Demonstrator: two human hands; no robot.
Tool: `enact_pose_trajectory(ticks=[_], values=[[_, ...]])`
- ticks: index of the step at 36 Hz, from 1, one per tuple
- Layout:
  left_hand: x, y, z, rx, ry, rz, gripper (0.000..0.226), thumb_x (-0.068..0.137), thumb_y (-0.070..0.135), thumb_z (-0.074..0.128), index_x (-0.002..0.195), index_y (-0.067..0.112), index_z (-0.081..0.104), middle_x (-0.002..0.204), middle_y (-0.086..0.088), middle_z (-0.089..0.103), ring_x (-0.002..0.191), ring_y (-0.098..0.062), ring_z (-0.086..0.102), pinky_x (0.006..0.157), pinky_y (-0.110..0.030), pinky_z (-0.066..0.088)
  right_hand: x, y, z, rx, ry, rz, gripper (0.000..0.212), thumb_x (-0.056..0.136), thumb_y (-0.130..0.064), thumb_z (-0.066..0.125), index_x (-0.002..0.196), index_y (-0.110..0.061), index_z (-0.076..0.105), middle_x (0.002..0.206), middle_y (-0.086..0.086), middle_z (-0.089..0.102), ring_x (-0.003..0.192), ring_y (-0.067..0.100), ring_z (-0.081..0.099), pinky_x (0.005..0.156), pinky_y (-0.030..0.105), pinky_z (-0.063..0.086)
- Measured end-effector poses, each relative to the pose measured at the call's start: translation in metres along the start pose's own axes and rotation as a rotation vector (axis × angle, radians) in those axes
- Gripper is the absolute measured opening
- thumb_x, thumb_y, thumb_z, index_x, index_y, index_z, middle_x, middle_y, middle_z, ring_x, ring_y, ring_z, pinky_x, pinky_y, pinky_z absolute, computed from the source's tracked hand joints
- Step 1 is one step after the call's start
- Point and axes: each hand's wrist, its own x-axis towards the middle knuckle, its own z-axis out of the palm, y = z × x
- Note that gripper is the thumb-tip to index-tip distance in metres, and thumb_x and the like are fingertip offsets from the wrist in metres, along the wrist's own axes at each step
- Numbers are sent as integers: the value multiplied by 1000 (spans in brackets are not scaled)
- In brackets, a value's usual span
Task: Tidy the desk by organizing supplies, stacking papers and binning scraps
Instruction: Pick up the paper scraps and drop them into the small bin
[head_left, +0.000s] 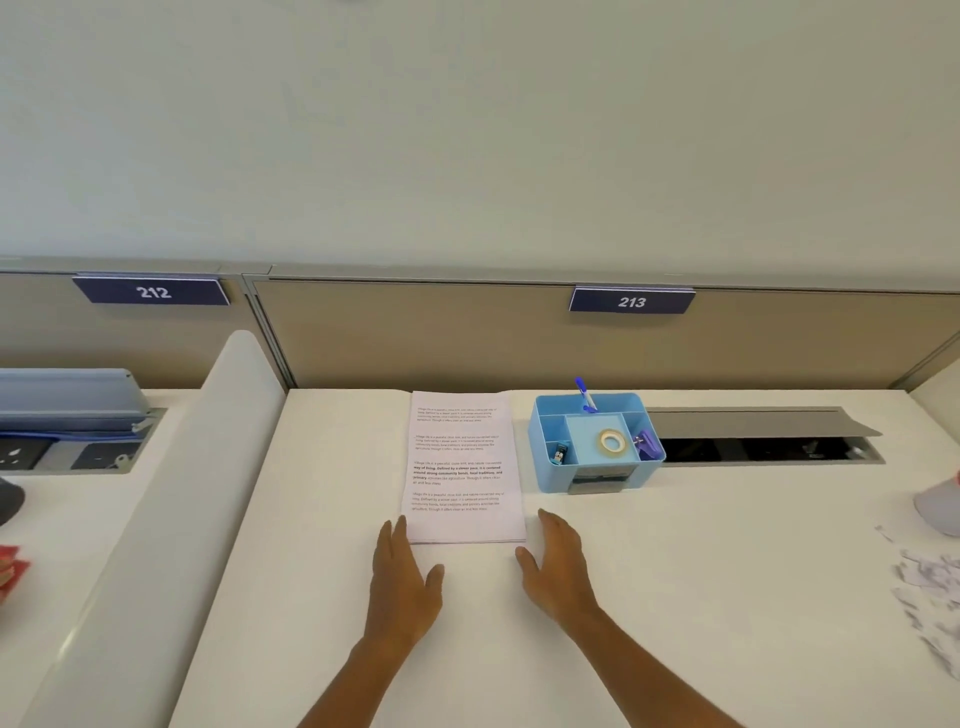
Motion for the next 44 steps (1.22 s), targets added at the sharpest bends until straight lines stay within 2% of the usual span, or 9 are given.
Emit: enact_pose_trajectory(ticks=[3,6,9,12,15,18,24,38,44], values=[[-23,-8,12,141,-18,15,101,105,45,63,173,11,-4,182,-15,-12,170,-33,-9,136,-54,9,-20,13,-7,-139,55,-58,76,101,-47,55,163,-19,20,171,0,19,159,21,16,128,38,17],[-43,-19,23,248,1,67,108,95,77,33,171,18,-15,178,-8,-29,168,-34,-21,133,-64,2,-39,25,-14,-256,94,-129,76,102,-49,48,164,-18,15,174,1,10,161,22,6,130,43,7],[-57,-30,35,281,41,130,112,89,93,8,172,19,-7,181,-8,-21,169,-36,-13,131,-70,6,-56,38,-20,-328,127,-183,77,101,-49,45,165,-17,14,174,2,7,161,24,4,129,47,5],[-69,-32,42,298,32,154,112,90,91,-3,175,18,3,182,-8,-15,169,-37,-8,129,-73,9,-73,48,-26,-362,143,-195,78,101,-49,45,165,-16,14,174,4,7,161,24,4,128,49,5],[-81,-24,40,314,2,175,117,86,94,1,174,18,-1,179,-5,-24,168,-34,-18,131,-70,1,-90,55,-33,-388,144,-178,78,102,-50,41,165,-15,11,174,5,4,161,24,2,128,49,5],[-96,-16,43,339,-19,193,109,87,82,11,174,18,-3,178,-7,-26,166,-35,-22,131,-68,-3,-107,64,-42,-393,149,-149,78,102,-49,44,165,-14,12,174,6,7,161,25,2,128,50,8],[-114,1,57,387,-89,250,108,85,82,6,172,20,-10,177,-8,-30,164,-33,-29,131,-67,-6,-133,96,-64,-371,215,-88,79,101,-46,50,164,-12,18,172,9,13,160,28,9,127,52,16],[-184,74,179,354,-161,182,96,108,61,48,175,18,-5,181,-9,-24,167,-36,-26,132,-68,-5,-142,251,-179,-278,261,190,83,97,-42,61,162,-11,20,171,11,16,156,33,15,121,51,31],[-227,119,268,371,-140,182,104,90,81,11,174,21,-5,182,-8,-22,167,-34,-25,131,-67,-8,-144,343,-250,-256,250,295,89,92,-40,69,161,-12,20,169,11,17,154,34,18,116,53,37]])
